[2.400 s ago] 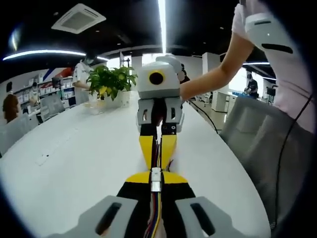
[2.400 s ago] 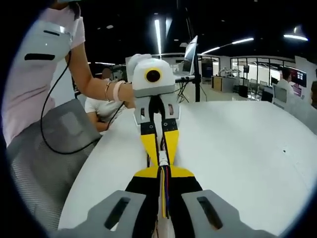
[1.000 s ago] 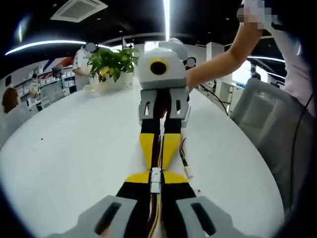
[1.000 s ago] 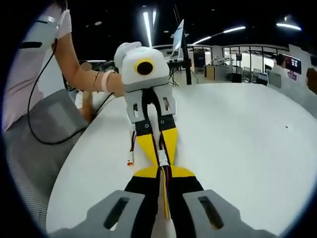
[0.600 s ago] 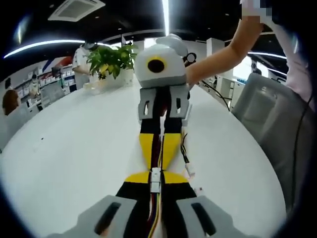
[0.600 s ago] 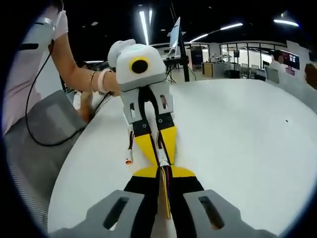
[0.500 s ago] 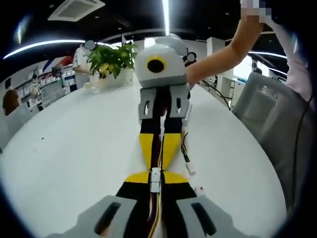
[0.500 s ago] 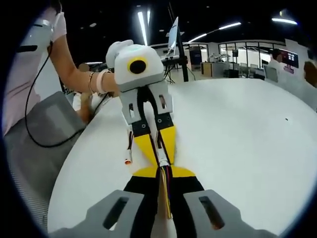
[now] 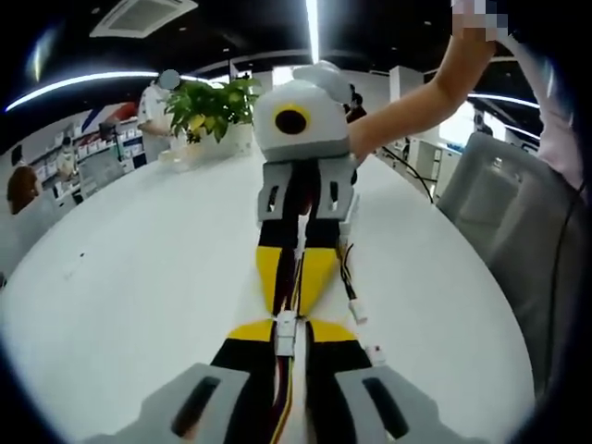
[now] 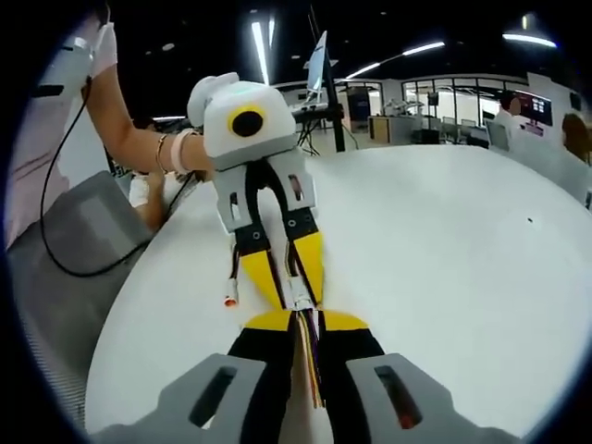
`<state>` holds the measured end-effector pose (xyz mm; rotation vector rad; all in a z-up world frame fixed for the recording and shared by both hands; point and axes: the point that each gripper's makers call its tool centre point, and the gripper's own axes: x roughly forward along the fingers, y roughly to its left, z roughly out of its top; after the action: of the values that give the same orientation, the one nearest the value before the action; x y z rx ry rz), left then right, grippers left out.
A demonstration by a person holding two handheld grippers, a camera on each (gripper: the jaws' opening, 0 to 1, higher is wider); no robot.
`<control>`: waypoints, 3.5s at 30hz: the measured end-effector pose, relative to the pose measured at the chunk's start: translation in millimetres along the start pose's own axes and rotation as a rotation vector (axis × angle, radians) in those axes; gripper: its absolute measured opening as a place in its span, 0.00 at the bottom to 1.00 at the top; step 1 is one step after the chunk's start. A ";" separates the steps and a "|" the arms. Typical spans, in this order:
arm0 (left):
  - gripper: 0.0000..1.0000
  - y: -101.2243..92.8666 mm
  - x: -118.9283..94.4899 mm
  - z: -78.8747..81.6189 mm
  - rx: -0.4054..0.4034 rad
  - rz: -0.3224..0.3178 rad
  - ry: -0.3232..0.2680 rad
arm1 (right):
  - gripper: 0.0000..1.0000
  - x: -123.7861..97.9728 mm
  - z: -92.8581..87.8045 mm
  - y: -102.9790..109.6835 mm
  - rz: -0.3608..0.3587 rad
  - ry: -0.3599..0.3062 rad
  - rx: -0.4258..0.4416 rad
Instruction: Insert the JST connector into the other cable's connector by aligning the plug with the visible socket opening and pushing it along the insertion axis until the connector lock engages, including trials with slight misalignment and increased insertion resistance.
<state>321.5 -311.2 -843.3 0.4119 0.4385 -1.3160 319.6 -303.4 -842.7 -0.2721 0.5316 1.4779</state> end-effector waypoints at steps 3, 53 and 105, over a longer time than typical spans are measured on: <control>0.05 0.2 -3.2 0.7 -0.002 0.007 0.001 | 0.11 -1.8 0.7 -3.8 -0.013 -0.002 0.002; 0.08 -50.4 -39.3 0.3 -0.005 0.061 0.018 | 0.11 -18.0 -1.5 49.3 0.071 0.086 -0.159; 0.00 -54.6 -28.7 -11.6 0.019 0.063 -0.029 | 0.04 -10.8 -18.2 45.9 0.036 0.096 -0.150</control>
<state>261.7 -292.5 -840.3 0.4188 0.3857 -1.2645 271.3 -317.5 -846.2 -0.4550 0.5055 1.5474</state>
